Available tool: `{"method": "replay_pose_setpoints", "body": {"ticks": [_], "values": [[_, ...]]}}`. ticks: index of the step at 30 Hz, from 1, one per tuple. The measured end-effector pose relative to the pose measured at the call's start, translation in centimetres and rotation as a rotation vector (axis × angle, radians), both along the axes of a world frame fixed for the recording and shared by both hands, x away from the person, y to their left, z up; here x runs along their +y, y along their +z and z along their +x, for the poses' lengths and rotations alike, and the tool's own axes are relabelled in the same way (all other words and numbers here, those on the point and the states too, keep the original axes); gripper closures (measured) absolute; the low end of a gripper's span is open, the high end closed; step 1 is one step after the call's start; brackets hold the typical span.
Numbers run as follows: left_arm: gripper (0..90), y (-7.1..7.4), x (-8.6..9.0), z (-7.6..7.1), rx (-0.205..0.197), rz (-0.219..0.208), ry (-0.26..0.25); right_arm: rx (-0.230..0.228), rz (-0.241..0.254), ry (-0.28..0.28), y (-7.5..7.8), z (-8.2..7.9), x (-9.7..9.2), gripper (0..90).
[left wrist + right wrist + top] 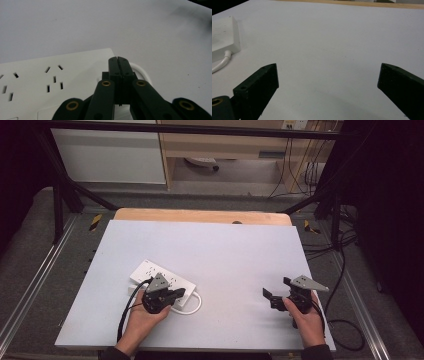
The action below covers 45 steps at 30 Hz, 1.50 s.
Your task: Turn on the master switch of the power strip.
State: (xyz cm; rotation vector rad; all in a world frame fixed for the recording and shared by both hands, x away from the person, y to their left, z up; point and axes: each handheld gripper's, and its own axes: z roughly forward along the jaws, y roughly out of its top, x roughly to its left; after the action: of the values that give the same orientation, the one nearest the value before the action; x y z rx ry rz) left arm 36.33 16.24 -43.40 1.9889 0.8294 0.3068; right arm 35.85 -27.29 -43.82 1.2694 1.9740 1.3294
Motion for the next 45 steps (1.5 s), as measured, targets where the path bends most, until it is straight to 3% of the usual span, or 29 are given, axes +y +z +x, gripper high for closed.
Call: {"method": "replay_pose_setpoints", "body": {"ticks": [5, 12, 17, 23, 32, 45], "values": [[89.9, 0.0, -0.1, -0.1, -0.006, -0.012, -0.005, 0.005, 0.002, -0.001, 0.0, 0.0, 0.0, 3.9], [76.4, 0.2, 0.0, -0.1, -0.008, -0.037, -0.001, 0.005, 0.002, 0.000, 0.0, 0.0, 0.0, 3.9], [63.7, 0.4, 0.0, -0.1, -0.023, -0.062, 0.011, 0.004, 0.000, 0.000, 0.0, 0.0, 0.0, 3.9], [41.7, 0.5, 0.0, 0.0, -0.026, -0.071, 0.052, 0.002, 0.001, 0.002, 0.0, 0.0, 0.0, 3.8], [24.3, 0.8, 0.0, 0.0, -0.043, -0.093, 0.074, 0.000, 0.000, 0.004, 0.0, 0.0, 0.0, 3.8], [14.3, 2.1, 0.2, -0.9, -0.115, -0.141, 0.085, 0.001, -0.005, 0.008, 0.0, 0.0, 0.1, 3.6]]}}
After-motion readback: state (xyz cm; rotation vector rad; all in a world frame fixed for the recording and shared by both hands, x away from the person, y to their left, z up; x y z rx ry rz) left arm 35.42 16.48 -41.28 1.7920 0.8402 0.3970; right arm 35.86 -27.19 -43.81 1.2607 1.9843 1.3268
